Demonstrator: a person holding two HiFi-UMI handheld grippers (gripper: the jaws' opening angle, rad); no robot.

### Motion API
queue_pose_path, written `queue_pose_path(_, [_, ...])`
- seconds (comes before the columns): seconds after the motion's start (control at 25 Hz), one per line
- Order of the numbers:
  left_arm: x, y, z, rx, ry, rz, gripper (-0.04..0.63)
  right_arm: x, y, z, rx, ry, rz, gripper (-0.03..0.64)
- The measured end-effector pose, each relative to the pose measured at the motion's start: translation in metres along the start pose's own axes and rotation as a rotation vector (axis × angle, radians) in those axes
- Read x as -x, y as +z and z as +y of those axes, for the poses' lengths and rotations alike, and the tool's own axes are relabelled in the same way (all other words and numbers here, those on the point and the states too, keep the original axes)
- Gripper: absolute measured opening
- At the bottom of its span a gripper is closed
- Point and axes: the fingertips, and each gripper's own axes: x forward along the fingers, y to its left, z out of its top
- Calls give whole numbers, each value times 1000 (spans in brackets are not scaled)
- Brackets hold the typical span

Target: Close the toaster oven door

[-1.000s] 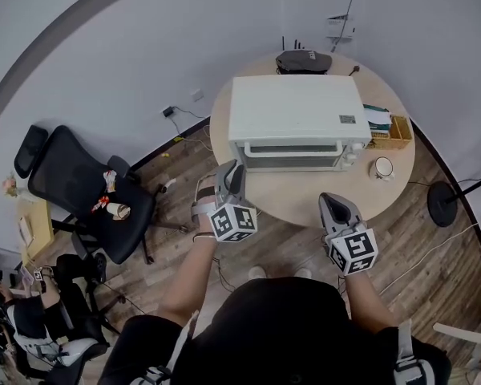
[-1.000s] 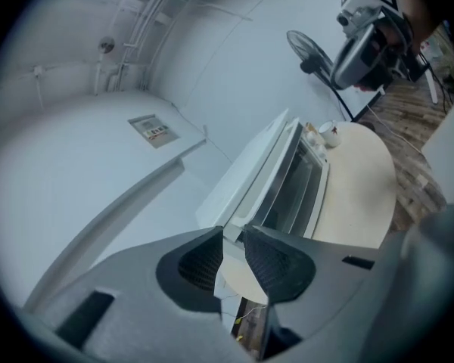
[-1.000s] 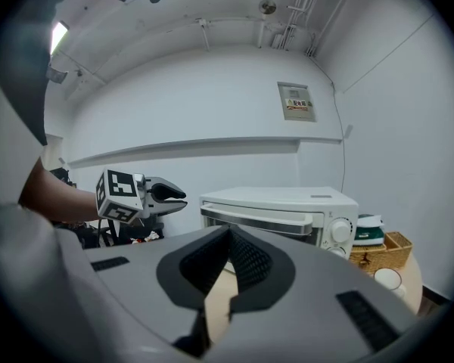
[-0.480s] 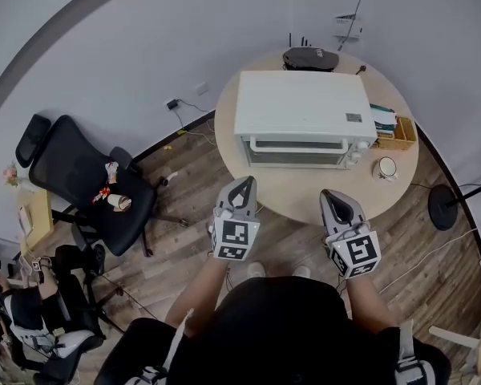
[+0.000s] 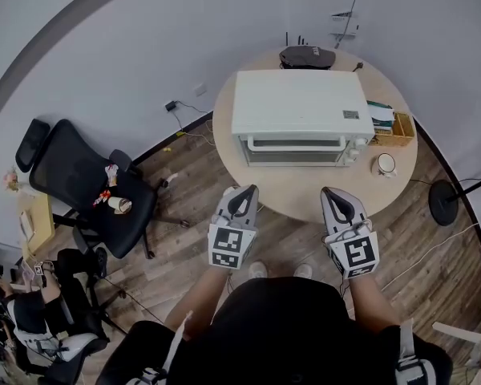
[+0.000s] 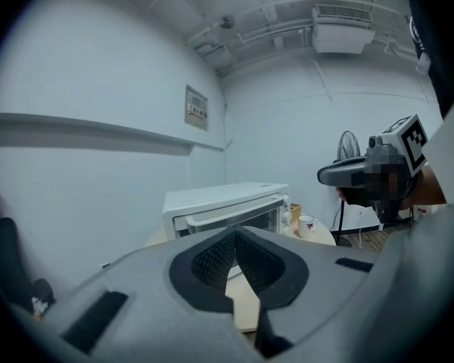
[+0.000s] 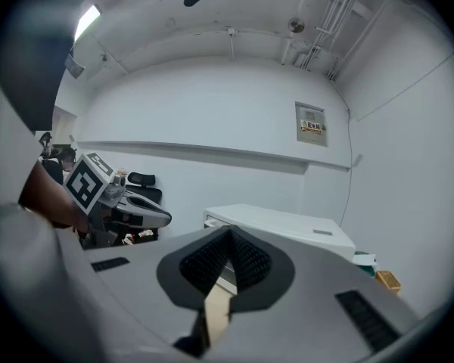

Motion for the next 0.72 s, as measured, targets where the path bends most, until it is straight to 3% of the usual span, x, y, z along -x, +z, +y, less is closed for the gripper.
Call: queue_pose_path(0.72, [-3,1,2,-15,30,12,8,0,0,-8,13,-13,3,-3])
